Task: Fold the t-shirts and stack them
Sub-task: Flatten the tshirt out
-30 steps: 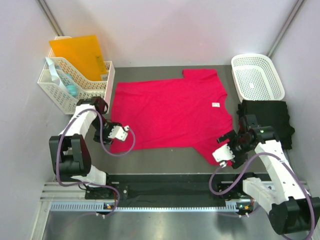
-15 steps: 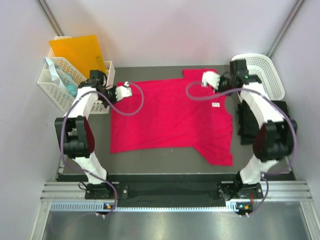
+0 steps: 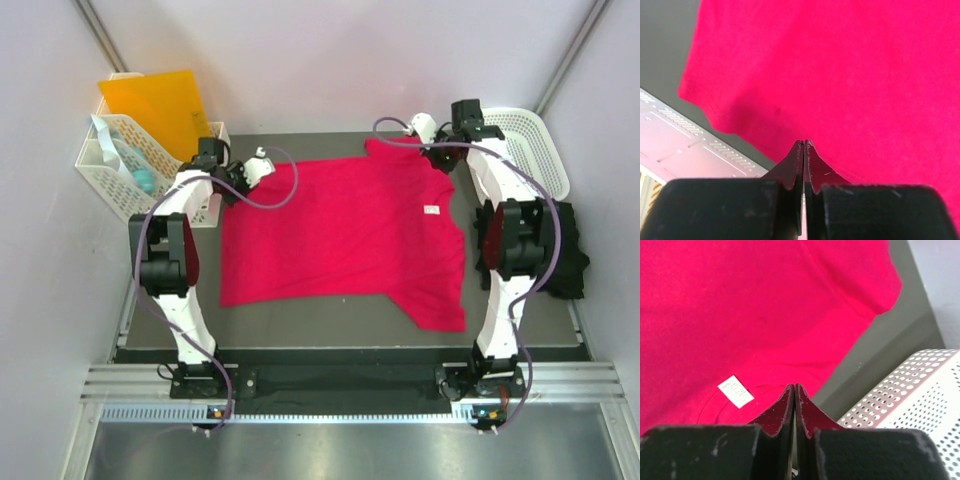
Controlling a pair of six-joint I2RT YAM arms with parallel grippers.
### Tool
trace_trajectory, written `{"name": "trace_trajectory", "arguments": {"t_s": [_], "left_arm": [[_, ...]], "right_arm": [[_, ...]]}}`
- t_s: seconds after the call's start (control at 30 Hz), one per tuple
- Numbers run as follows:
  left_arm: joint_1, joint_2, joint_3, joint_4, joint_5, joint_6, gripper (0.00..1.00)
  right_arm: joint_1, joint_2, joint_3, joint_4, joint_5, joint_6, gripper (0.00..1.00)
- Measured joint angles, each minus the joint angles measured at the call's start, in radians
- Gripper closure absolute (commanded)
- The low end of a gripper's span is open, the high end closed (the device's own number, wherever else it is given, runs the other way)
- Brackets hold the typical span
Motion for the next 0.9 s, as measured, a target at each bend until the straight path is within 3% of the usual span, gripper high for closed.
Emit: {"name": "trace_trajectory", "arguments": {"t_s": [0.47, 0.9], "left_arm": [[-0.080, 0.002, 0.003, 0.082, -0.082, -0.094, 1.00], [-0.115, 0.084, 0.139, 0.105, -0.210, -0.108, 1.00]], "right_arm": [[-0.019, 0.043, 0.000, -0.057, 0.058, 0.000, 1.00], [-0.042, 0.026, 0.005, -0.014, 0.153, 0.067, 1.00]]}}
